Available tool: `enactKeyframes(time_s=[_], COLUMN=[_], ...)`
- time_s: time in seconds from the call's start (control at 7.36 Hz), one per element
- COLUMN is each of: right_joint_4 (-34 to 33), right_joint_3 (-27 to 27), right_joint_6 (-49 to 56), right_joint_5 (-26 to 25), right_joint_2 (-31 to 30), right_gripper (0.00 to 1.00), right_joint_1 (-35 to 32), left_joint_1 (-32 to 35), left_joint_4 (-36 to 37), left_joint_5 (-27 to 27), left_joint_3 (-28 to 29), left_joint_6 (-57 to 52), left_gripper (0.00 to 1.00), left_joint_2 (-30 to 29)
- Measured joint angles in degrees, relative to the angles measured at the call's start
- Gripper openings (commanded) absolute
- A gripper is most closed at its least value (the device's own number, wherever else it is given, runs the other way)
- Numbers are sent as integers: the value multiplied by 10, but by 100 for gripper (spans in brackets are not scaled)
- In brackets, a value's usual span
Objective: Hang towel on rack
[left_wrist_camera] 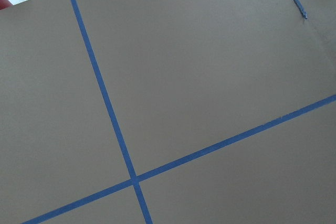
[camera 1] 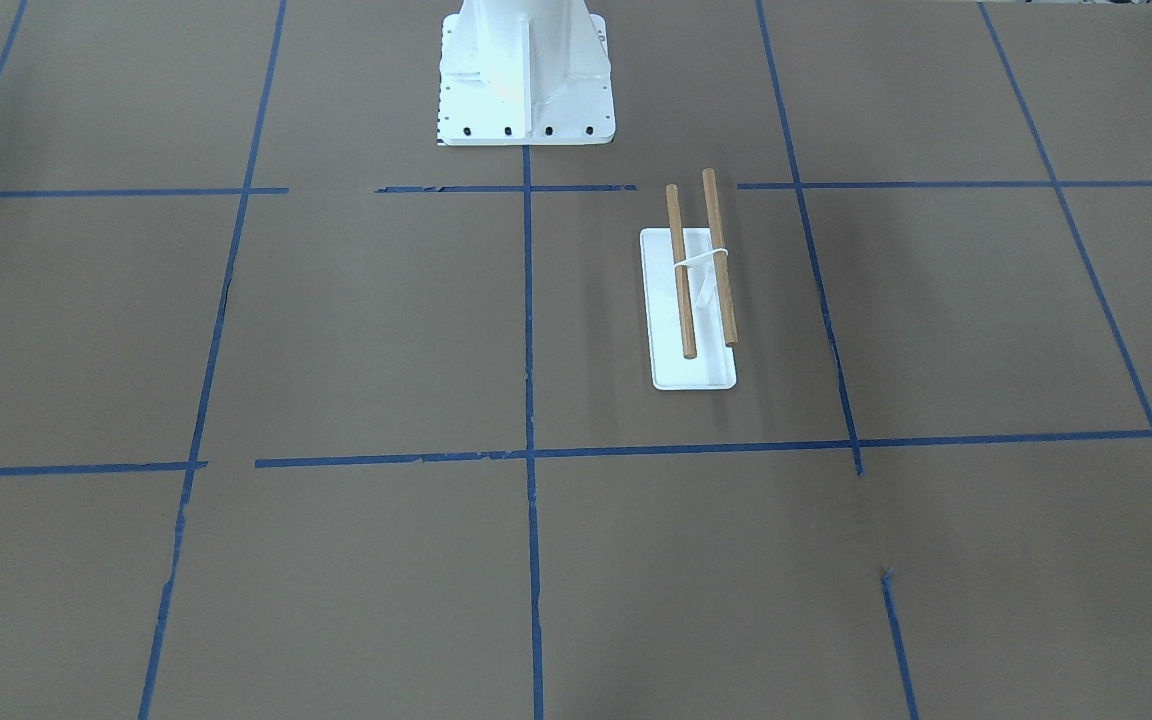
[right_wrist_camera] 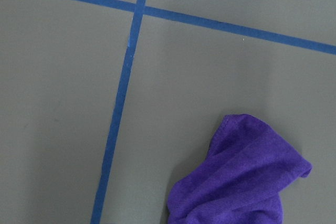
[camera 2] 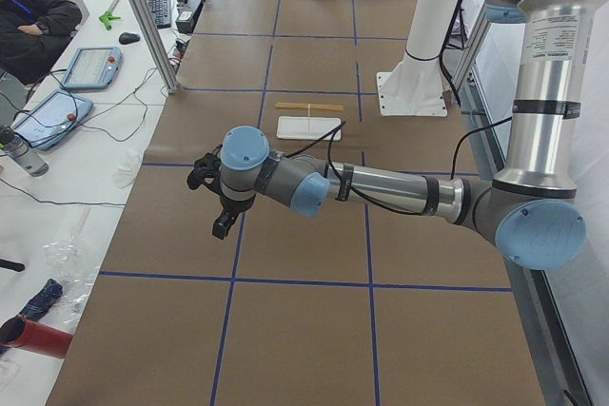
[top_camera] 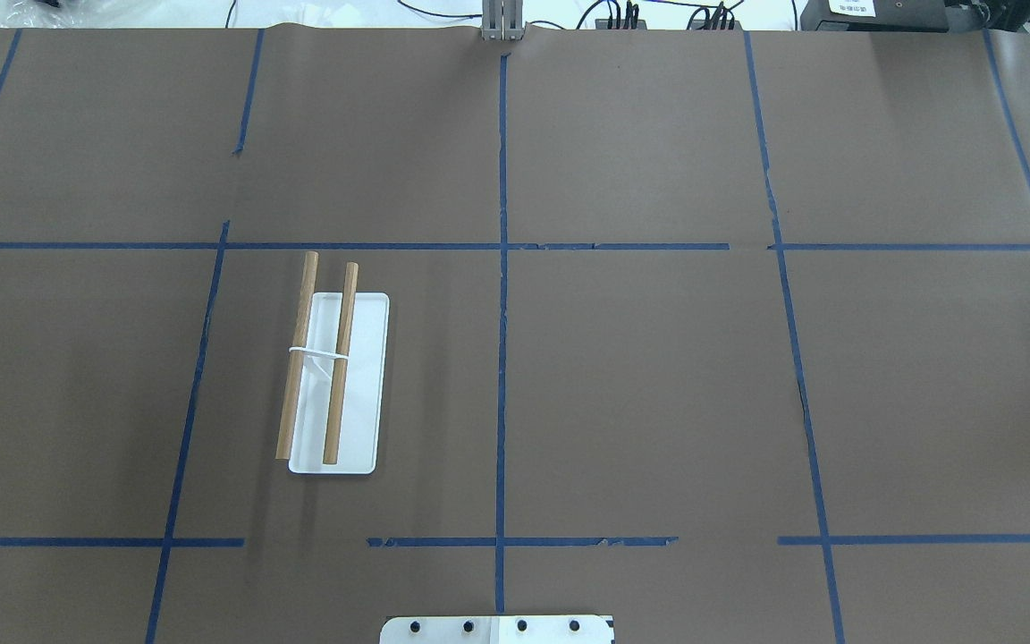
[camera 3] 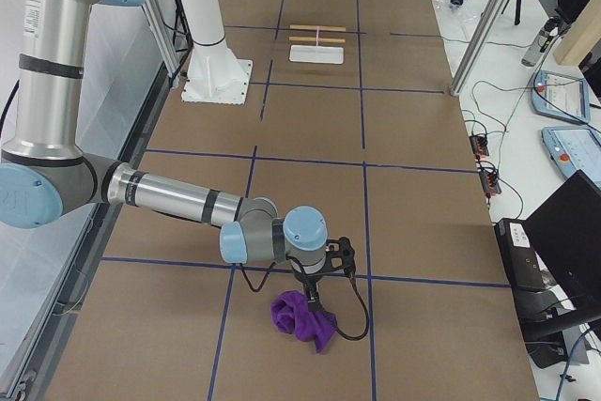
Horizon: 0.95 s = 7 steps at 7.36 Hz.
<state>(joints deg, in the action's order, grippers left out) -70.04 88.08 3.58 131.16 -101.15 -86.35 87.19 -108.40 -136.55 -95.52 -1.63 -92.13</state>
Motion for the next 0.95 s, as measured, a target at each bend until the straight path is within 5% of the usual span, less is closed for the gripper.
enactKeyframes(time_s=[0.27, 0.95], right_joint_4=[1, 1], right_joint_3=[-1, -2], right_joint_6=[4, 23], right_joint_5=[-2, -56], right_joint_2=[-9, -20], right_gripper=[63, 60], right_joint_1=[28, 55], left_joint_1=[0, 0], left_joint_4=[-2, -2], left_joint_5=[0, 0], left_joint_3=[-1, -1], left_joint_6=[0, 0], left_gripper=[100, 100], left_joint_2=[0, 0])
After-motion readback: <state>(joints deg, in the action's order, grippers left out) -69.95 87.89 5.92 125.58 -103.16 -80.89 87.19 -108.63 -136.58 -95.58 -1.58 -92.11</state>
